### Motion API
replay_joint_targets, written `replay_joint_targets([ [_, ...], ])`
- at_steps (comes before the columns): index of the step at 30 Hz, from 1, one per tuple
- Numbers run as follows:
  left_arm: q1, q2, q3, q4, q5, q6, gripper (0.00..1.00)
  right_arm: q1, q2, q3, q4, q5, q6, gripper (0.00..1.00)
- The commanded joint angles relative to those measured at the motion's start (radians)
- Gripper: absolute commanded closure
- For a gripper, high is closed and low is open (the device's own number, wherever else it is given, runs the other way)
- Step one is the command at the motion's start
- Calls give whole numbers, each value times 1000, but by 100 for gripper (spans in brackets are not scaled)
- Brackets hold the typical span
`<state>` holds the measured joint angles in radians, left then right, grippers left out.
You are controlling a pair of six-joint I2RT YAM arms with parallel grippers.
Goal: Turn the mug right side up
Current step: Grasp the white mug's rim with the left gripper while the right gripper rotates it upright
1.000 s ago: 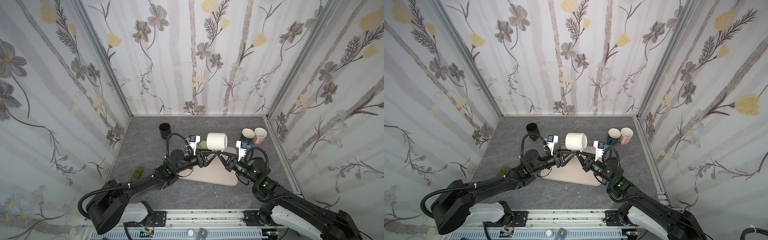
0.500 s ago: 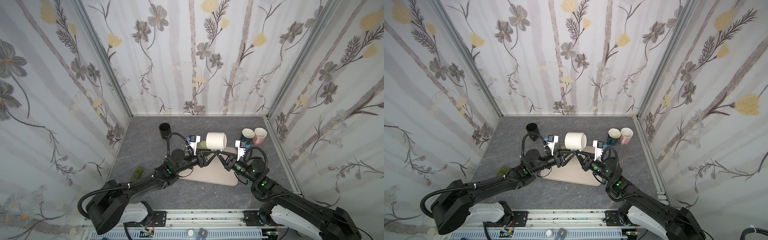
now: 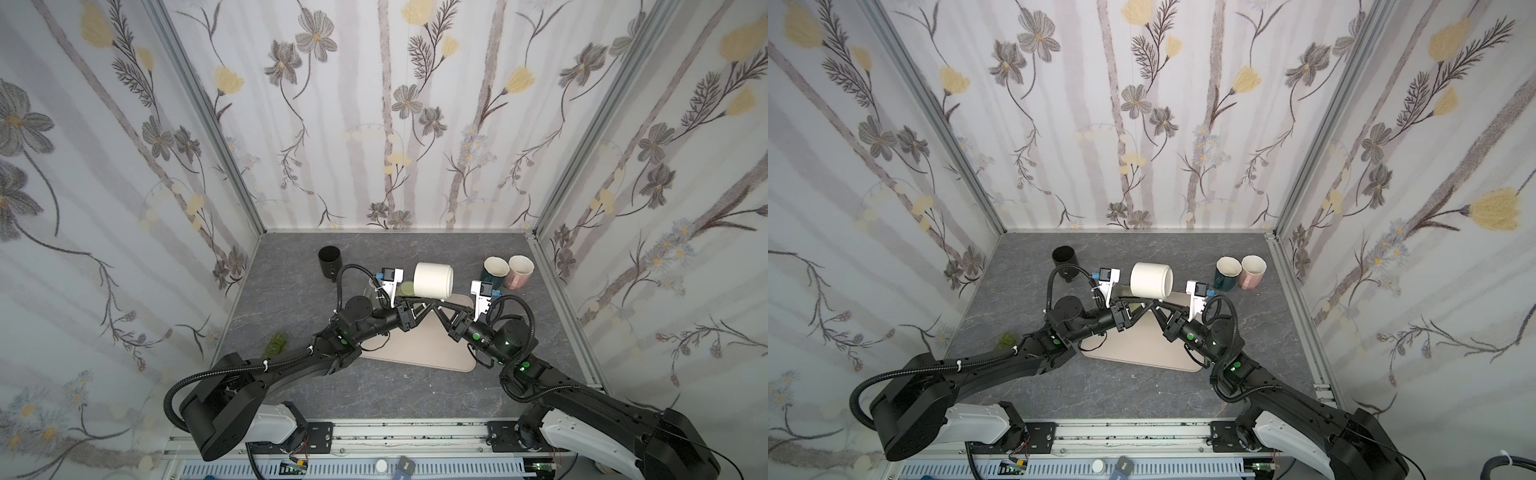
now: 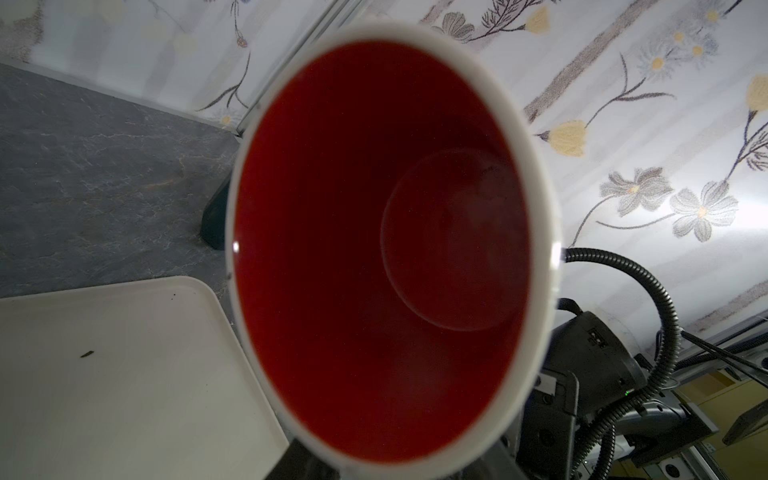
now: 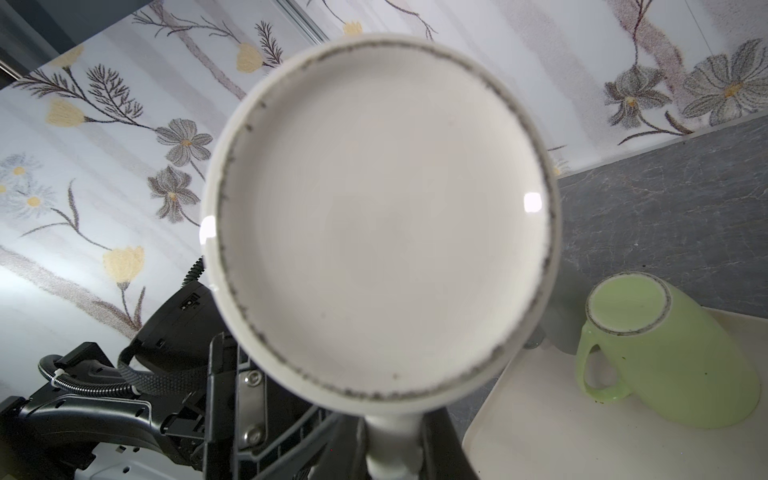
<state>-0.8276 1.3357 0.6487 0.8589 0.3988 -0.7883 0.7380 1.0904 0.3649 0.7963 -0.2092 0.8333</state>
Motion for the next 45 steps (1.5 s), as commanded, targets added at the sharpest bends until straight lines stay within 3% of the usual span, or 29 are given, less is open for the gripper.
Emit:
replay_joint_targets([
  [1, -2, -7, 11, 69, 8, 15, 66, 2, 0, -7, 86, -38, -3, 97],
  [6, -1, -4, 20, 29, 6, 20, 71, 2, 0, -2, 58, -47, -13, 96],
  [11, -1, 2, 25, 3, 3, 23, 85, 1, -4, 16, 6, -53, -33, 95],
  [14, 0, 3, 38, -31, -3, 24, 86, 2, 4, 29, -8, -66, -38, 94],
  [17, -1, 5, 50, -66, -16, 27, 100, 2, 15, 41, -27, -70, -45, 92],
  [27, -3, -3, 74, -154, -26, 53, 100, 3, 18, 33, -29, -64, -49, 84],
  [31, -3, -10, 66, -205, -79, 54, 100, 2, 6, 23, -28, -55, -52, 75],
  [38, -4, -17, 60, -303, -125, 185, 100, 2, -13, 12, -54, -11, -48, 66],
  [45, -4, 17, 94, -409, -176, 212, 100, 2, -32, 5, -71, 0, -49, 58],
])
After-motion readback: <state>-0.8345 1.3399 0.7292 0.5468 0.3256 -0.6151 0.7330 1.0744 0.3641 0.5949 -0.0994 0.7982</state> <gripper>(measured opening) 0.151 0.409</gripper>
